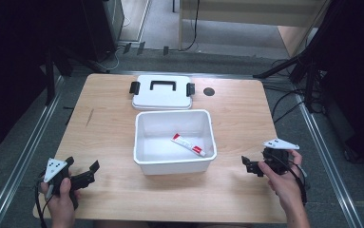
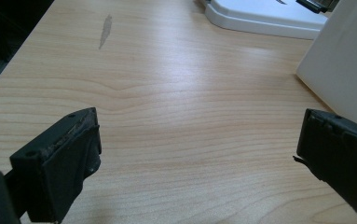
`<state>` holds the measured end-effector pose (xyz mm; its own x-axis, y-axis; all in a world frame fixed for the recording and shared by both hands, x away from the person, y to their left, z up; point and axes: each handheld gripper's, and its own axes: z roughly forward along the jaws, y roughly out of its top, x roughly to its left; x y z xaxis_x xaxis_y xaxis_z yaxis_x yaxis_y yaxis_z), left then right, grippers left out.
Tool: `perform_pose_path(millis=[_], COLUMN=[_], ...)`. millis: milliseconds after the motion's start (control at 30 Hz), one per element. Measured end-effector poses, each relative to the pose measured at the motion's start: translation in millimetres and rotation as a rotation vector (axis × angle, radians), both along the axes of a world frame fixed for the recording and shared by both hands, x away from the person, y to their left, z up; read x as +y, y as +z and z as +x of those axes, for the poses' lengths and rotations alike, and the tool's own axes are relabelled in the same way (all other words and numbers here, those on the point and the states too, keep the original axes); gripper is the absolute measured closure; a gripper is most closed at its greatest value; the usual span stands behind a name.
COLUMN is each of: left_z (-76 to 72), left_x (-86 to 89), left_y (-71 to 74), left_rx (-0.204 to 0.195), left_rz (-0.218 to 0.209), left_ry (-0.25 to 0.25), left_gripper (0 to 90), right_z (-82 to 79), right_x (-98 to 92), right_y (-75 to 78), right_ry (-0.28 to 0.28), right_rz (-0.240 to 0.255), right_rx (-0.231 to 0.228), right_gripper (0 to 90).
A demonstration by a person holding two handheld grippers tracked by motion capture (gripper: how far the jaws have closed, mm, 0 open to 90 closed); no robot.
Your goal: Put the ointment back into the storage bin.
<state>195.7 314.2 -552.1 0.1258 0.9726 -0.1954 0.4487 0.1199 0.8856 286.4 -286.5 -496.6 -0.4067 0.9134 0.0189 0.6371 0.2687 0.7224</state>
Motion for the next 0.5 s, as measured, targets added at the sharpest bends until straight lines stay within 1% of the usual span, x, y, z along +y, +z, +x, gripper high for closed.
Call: perform_pose_path(millis=[67, 100, 133, 200, 233, 267, 300, 367, 400, 500], left_z=[-0.2, -0.2, -0.2, -0.1, -0.1, 0.0, 0.0, 0.1, 0.1, -0.1], left_x=[0.0, 0.2, 0.4, 0.9, 1.2, 1.3, 1.5, 1.6, 1.5, 1.3], left_y=[0.0, -0.1, -0.1, -0.2, -0.2, -0.3, -0.4, -0.3, -0.3, -0.2], left_rx=[-0.003, -0.003, -0.002, -0.001, -0.001, -0.002, -0.003, -0.002, -0.002, -0.001], left_rz=[-0.002, -0.003, -0.005, -0.011, -0.014, -0.017, -0.018, -0.015, -0.014, -0.012], left_ry=[0.002, 0.002, 0.002, 0.003, 0.004, 0.004, 0.005, 0.005, 0.004, 0.004], left_gripper=[0.1, 0.1, 0.1, 0.1, 0.1, 0.1, 0.1, 0.1, 0.1, 0.1], right_z=[-4.9, -9.9, -9.9, -15.4, -21.4, -21.4, -23.5, -33.6, -33.6, -41.3], right_x=[-5.8, -12.0, -12.0, -18.7, -26.5, -26.5, -29.4, -42.0, -42.0, -53.0], right_y=[-7.3, -14.8, -14.8, -21.5, -25.4, -25.4, -26.4, -29.9, -29.9, -32.8], right_ry=[-0.009, -0.016, -0.016, -0.021, -0.026, -0.026, -0.029, -0.049, -0.049, -0.062], right_rz=[0.007, 0.001, 0.001, 0.008, 0.028, 0.028, 0.039, 0.08, 0.08, 0.108], right_rx=[-0.01, -0.015, -0.015, -0.029, -0.044, -0.044, -0.052, -0.078, -0.078, -0.096], right_gripper=[0.0, 0.0, 0.0, 0.0, 0.0, 0.0, 0.0, 0.7, 0.7, 1.5])
